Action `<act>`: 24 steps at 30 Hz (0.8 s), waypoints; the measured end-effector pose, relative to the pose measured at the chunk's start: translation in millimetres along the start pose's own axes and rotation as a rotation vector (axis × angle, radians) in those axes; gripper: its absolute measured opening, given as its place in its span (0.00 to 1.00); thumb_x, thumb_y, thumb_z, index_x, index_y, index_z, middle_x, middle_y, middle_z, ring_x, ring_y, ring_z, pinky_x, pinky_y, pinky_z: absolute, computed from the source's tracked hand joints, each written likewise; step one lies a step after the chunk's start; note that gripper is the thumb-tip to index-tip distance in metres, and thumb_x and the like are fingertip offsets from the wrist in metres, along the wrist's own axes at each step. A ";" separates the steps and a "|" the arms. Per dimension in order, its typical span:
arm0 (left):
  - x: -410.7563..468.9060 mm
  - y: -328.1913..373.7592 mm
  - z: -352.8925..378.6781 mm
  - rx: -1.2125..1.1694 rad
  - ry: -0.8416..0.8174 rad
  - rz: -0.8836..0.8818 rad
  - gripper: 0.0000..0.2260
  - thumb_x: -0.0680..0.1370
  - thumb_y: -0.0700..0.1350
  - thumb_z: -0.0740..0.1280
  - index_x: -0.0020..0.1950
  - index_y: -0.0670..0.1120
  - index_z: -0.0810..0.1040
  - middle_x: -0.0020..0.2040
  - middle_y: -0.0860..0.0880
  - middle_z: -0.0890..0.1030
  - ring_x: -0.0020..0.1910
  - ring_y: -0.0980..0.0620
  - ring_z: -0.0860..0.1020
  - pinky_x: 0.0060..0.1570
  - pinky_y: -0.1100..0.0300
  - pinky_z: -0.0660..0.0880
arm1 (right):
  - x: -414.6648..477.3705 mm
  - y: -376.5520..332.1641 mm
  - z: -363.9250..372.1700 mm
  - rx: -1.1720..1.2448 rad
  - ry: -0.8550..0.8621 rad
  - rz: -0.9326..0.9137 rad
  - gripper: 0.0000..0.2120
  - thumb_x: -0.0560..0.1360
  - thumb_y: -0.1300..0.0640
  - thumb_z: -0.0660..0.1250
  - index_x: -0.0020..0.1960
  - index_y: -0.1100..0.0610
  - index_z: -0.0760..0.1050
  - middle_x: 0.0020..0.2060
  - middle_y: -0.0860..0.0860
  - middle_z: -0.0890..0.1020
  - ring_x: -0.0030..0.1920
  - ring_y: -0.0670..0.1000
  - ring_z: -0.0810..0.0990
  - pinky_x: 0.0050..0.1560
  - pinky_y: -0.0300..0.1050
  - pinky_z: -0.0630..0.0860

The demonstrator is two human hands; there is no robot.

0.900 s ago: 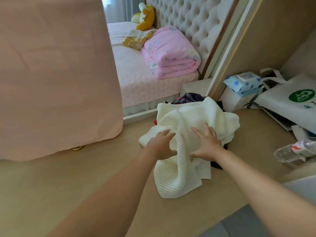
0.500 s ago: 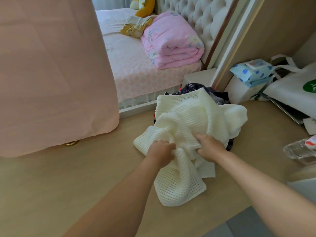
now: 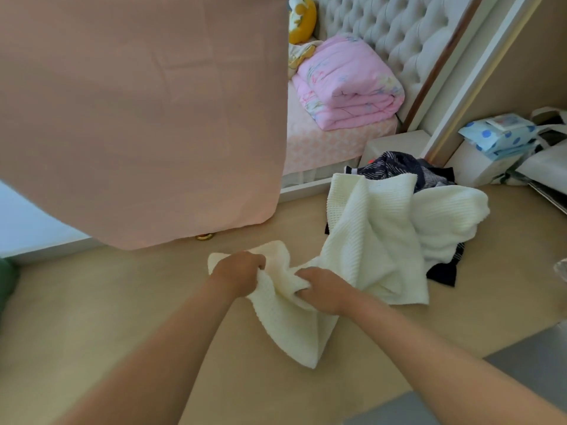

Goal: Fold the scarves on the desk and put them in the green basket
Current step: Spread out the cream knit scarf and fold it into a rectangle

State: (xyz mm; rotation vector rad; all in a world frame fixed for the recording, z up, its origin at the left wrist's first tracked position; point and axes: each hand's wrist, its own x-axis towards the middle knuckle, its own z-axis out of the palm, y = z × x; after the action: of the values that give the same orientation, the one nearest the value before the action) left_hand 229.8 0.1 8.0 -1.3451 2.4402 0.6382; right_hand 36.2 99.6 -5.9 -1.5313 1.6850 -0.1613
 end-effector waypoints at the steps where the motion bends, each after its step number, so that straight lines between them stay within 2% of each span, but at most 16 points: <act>1: -8.4 -15.8 1.8 0.053 -0.036 -0.071 0.12 0.78 0.37 0.58 0.57 0.49 0.75 0.55 0.49 0.76 0.53 0.49 0.75 0.48 0.58 0.71 | -0.9 -12.7 11.8 0.007 -0.064 -0.002 0.17 0.80 0.48 0.62 0.68 0.52 0.73 0.63 0.49 0.77 0.63 0.53 0.75 0.63 0.46 0.70; 2: -16.7 -30.0 4.2 0.108 -0.065 -0.145 0.15 0.79 0.37 0.58 0.62 0.48 0.75 0.59 0.48 0.76 0.57 0.48 0.75 0.53 0.58 0.73 | -0.5 -22.1 23.1 -0.006 -0.117 -0.009 0.20 0.80 0.47 0.62 0.70 0.52 0.70 0.65 0.49 0.76 0.64 0.52 0.74 0.62 0.44 0.69; 4: -34.4 -50.0 10.1 0.249 -0.136 -0.275 0.16 0.78 0.38 0.58 0.65 0.47 0.75 0.60 0.48 0.76 0.59 0.47 0.76 0.55 0.56 0.73 | 2.4 -36.2 40.7 -0.028 -0.156 -0.051 0.24 0.78 0.43 0.65 0.72 0.49 0.69 0.67 0.48 0.75 0.66 0.51 0.73 0.61 0.44 0.68; 6: -44.5 -56.0 15.0 0.382 -0.187 -0.329 0.15 0.78 0.40 0.58 0.64 0.45 0.75 0.62 0.46 0.75 0.61 0.44 0.74 0.59 0.52 0.70 | 5.2 -42.9 47.5 -0.040 -0.093 -0.084 0.26 0.75 0.40 0.68 0.70 0.46 0.71 0.68 0.45 0.73 0.67 0.49 0.72 0.66 0.45 0.67; 7: -45.0 -55.7 17.8 0.393 -0.158 -0.323 0.16 0.78 0.41 0.58 0.65 0.45 0.74 0.64 0.44 0.73 0.63 0.43 0.72 0.62 0.51 0.68 | 6.6 -43.3 47.2 -0.069 -0.019 -0.101 0.26 0.73 0.39 0.69 0.68 0.44 0.72 0.68 0.44 0.73 0.68 0.47 0.70 0.69 0.47 0.64; 9: -40.4 -52.1 25.8 0.260 0.021 -0.240 0.19 0.78 0.41 0.58 0.69 0.48 0.71 0.66 0.45 0.71 0.65 0.44 0.69 0.64 0.50 0.67 | 9.5 -37.1 42.7 -0.143 0.131 -0.127 0.25 0.73 0.36 0.68 0.68 0.42 0.72 0.70 0.44 0.70 0.71 0.47 0.65 0.74 0.51 0.58; 11: -34.7 -46.2 37.6 -0.053 0.148 -0.108 0.22 0.78 0.41 0.59 0.72 0.54 0.66 0.72 0.50 0.67 0.69 0.47 0.66 0.66 0.50 0.65 | 11.5 -24.4 39.2 -0.149 0.174 -0.074 0.24 0.77 0.38 0.63 0.71 0.41 0.68 0.75 0.47 0.64 0.75 0.49 0.59 0.75 0.55 0.52; 13: -32.2 -38.6 52.0 -0.237 0.019 -0.009 0.27 0.80 0.46 0.61 0.78 0.57 0.57 0.78 0.52 0.60 0.75 0.48 0.60 0.72 0.49 0.60 | 13.2 -9.8 42.1 -0.095 0.061 0.047 0.23 0.80 0.41 0.58 0.75 0.40 0.63 0.78 0.49 0.58 0.77 0.51 0.54 0.76 0.58 0.50; 14: -32.4 -35.3 60.9 -0.200 -0.056 0.011 0.29 0.80 0.50 0.62 0.79 0.58 0.54 0.78 0.52 0.60 0.75 0.47 0.61 0.72 0.49 0.60 | 13.8 -3.1 46.8 -0.060 -0.026 0.093 0.24 0.81 0.42 0.57 0.76 0.40 0.61 0.79 0.50 0.55 0.78 0.52 0.53 0.76 0.59 0.50; 15: -32.8 -35.4 69.8 -0.112 -0.095 0.018 0.30 0.79 0.53 0.62 0.79 0.58 0.54 0.76 0.51 0.63 0.73 0.47 0.64 0.71 0.49 0.62 | 13.1 0.6 51.8 -0.034 -0.103 0.116 0.24 0.81 0.42 0.56 0.77 0.40 0.59 0.80 0.50 0.53 0.78 0.53 0.52 0.76 0.60 0.50; 17: -34.5 -43.5 82.1 0.049 -0.097 0.012 0.23 0.79 0.55 0.62 0.74 0.58 0.64 0.69 0.50 0.73 0.66 0.47 0.71 0.63 0.51 0.67 | 14.1 3.7 63.3 -0.040 -0.186 0.102 0.26 0.80 0.41 0.58 0.77 0.40 0.59 0.80 0.50 0.51 0.79 0.54 0.50 0.76 0.60 0.50; 18: -37.2 -48.2 82.8 0.062 -0.090 -0.007 0.19 0.79 0.54 0.61 0.70 0.57 0.69 0.65 0.51 0.76 0.64 0.48 0.74 0.59 0.52 0.70 | 14.8 1.1 67.8 -0.045 -0.204 0.083 0.27 0.79 0.40 0.59 0.77 0.41 0.60 0.79 0.50 0.53 0.78 0.54 0.52 0.76 0.59 0.52; 20: -46.5 -60.2 75.0 0.032 -0.105 -0.091 0.15 0.80 0.50 0.59 0.65 0.55 0.73 0.62 0.51 0.78 0.61 0.49 0.75 0.54 0.54 0.73 | 17.3 -12.6 71.2 -0.010 -0.210 0.063 0.27 0.77 0.36 0.60 0.73 0.45 0.68 0.75 0.50 0.65 0.73 0.53 0.65 0.71 0.55 0.63; 22: -56.0 -74.9 59.0 0.050 -0.127 -0.184 0.16 0.80 0.46 0.56 0.67 0.52 0.72 0.64 0.48 0.76 0.60 0.48 0.76 0.54 0.55 0.75 | 23.5 -30.1 72.7 0.073 -0.185 0.052 0.27 0.74 0.33 0.63 0.59 0.54 0.79 0.59 0.51 0.80 0.57 0.52 0.79 0.57 0.48 0.73; 24: -62.3 -90.9 41.0 -0.020 -0.076 -0.301 0.17 0.79 0.43 0.56 0.66 0.50 0.73 0.64 0.47 0.76 0.59 0.47 0.76 0.56 0.53 0.76 | 31.3 -50.7 71.7 0.127 -0.116 0.037 0.30 0.72 0.32 0.65 0.48 0.61 0.80 0.45 0.54 0.83 0.45 0.53 0.82 0.46 0.45 0.74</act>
State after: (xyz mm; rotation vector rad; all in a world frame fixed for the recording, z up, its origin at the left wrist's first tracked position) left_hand 341.2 23.4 -21.6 -1.6217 2.1176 0.6243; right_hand 123.5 89.9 -37.0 -1.3887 1.5803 -0.1536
